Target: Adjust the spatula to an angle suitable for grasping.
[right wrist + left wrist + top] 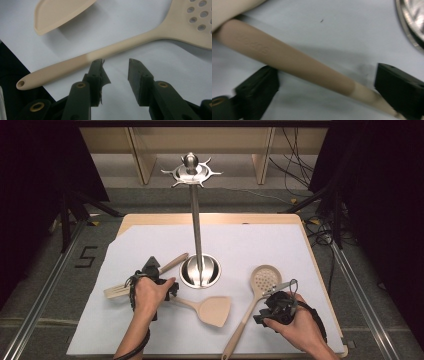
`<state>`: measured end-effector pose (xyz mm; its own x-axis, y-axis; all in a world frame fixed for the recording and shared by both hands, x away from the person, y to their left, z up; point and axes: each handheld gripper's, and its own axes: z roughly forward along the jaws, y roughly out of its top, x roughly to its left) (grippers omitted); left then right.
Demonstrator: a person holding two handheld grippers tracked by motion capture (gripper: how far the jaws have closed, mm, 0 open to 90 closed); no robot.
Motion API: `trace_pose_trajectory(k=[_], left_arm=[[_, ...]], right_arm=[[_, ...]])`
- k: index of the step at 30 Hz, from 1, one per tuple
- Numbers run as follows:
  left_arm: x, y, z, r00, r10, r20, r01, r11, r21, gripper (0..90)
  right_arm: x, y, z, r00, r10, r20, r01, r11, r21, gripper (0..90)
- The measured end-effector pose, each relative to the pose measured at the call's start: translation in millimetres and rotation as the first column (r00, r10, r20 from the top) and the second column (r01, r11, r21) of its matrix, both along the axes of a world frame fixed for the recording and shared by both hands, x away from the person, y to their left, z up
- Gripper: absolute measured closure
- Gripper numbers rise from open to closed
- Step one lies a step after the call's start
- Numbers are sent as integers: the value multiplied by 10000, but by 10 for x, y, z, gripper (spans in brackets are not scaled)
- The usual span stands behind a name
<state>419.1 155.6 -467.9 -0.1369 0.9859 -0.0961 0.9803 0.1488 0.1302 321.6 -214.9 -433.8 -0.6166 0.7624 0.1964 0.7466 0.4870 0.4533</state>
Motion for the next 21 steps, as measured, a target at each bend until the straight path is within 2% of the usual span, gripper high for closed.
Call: trace_pose_trajectory(k=[1,2,3,5,6,7,9,11,13,18,21], left_arm=[[9,3,4,10000,59,18,-59,10000,71,108],[17,29,1,9999,-161,33,161,9998,143,141],[17,29,1,9999,-161,33,161,9998,143,154],[15,53,25,9999,121,24,-122,9996,257,222],[5,69,30,9999,109,75,-111,9996,274,253],[-5,81,40,9999,81,66,-83,9995,296,289],[-14,110,60,9998,-192,-25,193,9990,405,359],[-22,118,67,9996,-297,-18,298,9985,457,395],[-59,149,77,9977,-677,75,672,9962,558,471],[-104,164,85,9948,-1009,140,998,9929,647,541],[-155,177,89,9917,-1281,68,1271,9884,831,565]], right_arm=[[-6,5,3,10000,-33,-23,34,10000,51,651],[-8,2,11,9999,-35,97,35,10000,-24,652],[-8,2,11,9999,-35,97,35,10000,-24,652],[-14,2,15,9997,-218,-143,219,9997,125,654],[-2,-8,11,10000,-58,-62,59,10000,78,654],[-12,-2,9,9995,-260,-163,262,9996,124,655],[-3,-12,7,9999,-153,27,153,9999,-16,655],[-2,-10,3,9999,-145,15,145,9999,42,655],[-6,-2,9,9996,-268,-93,268,9996,76,655],[3,-5,4,9998,-200,-14,200,9998,49,654],[-3,0,6,9996,-255,-82,256,9996,87,654]])
